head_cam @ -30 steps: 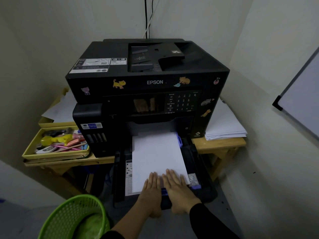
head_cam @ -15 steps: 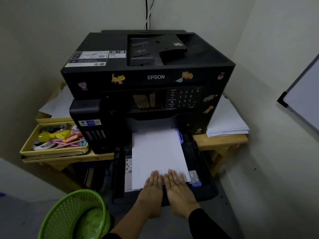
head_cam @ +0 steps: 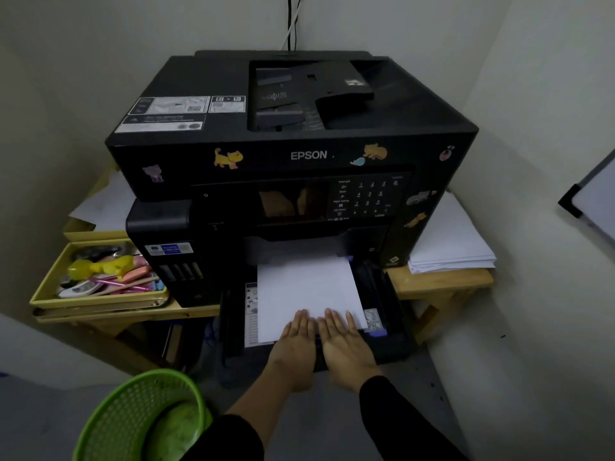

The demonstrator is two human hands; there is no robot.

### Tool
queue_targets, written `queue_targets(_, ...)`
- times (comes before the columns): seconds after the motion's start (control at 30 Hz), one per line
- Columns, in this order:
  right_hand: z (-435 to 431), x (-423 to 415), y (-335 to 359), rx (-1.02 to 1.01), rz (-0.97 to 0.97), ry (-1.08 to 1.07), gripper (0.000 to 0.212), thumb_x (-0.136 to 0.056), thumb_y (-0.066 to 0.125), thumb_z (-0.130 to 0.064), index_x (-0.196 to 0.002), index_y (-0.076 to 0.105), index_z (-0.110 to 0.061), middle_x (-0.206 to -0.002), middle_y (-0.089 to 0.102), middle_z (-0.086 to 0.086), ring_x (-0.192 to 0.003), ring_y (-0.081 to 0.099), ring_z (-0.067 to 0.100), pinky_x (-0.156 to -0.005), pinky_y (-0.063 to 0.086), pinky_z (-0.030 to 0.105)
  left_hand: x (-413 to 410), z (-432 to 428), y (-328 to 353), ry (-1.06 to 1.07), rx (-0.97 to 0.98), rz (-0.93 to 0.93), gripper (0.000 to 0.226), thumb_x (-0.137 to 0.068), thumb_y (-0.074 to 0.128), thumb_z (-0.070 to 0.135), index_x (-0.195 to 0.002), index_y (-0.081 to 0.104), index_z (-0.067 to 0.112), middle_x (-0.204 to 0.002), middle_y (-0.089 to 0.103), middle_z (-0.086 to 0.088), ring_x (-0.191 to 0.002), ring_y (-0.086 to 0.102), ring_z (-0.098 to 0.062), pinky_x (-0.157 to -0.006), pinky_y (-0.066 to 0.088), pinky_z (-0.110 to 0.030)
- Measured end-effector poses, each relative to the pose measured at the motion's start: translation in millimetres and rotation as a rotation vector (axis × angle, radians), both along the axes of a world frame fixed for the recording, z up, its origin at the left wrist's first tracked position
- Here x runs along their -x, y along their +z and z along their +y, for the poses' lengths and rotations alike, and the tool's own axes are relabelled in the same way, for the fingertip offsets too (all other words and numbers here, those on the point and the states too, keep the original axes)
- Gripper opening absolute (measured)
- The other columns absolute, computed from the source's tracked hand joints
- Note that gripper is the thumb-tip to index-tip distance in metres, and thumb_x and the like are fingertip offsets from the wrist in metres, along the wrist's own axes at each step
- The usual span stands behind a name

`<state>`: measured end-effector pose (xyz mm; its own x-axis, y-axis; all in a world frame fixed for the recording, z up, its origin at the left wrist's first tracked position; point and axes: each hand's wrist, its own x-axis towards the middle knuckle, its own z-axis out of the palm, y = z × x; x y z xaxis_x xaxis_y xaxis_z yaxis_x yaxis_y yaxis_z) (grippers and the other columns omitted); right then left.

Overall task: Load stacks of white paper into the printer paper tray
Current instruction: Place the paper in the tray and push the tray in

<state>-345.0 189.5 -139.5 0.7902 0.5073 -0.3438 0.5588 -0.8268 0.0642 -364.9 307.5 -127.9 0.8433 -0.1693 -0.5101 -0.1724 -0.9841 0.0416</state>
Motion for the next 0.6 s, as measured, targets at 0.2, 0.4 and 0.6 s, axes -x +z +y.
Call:
queue_targets(0.2, 9, -19, 10, 0.019, -0.014, -0.018, 0.083, -0.088, 0.053, -0.014, -0.15, 0.001, 0.002, -0.159, 0.001, 0.023, -0.149, -0.003, 0.033, -0.12, -0.007, 0.05, -19, 8, 9, -0.003, -0.046, -0.018, 0.093, -0.087, 0.055, 0.015, -0.149, -0.012, -0.001, -0.158, -0.016, -0.02, -0.148, -0.015, -0.031, -0.124, 0.002, -0.038)
queue_targets(0.4, 20, -46, 8, 0.019, -0.019, -0.037, 0.082, -0.089, 0.052, -0.018, -0.151, 0.001, 0.001, -0.16, 0.001, 0.021, -0.149, -0.003, 0.031, -0.119, -0.009, 0.046, -45, 17, 6, 0.049, -0.089, -0.048, 0.094, -0.09, 0.055, 0.027, -0.149, -0.013, -0.001, -0.158, -0.016, -0.019, -0.148, -0.014, -0.03, -0.123, 0.0, -0.037)
queue_targets(0.6, 34, -73, 13, -0.02, -0.047, -0.196, 0.089, -0.085, 0.06, -0.014, -0.151, 0.002, -0.003, -0.161, 0.003, 0.017, -0.149, -0.005, 0.029, -0.115, -0.007, 0.059, -60, 25, 11, 0.237, -0.088, -0.129, 0.088, -0.092, 0.048, 0.021, -0.147, -0.016, -0.003, -0.158, -0.018, -0.02, -0.147, -0.017, -0.031, -0.121, -0.004, -0.04)
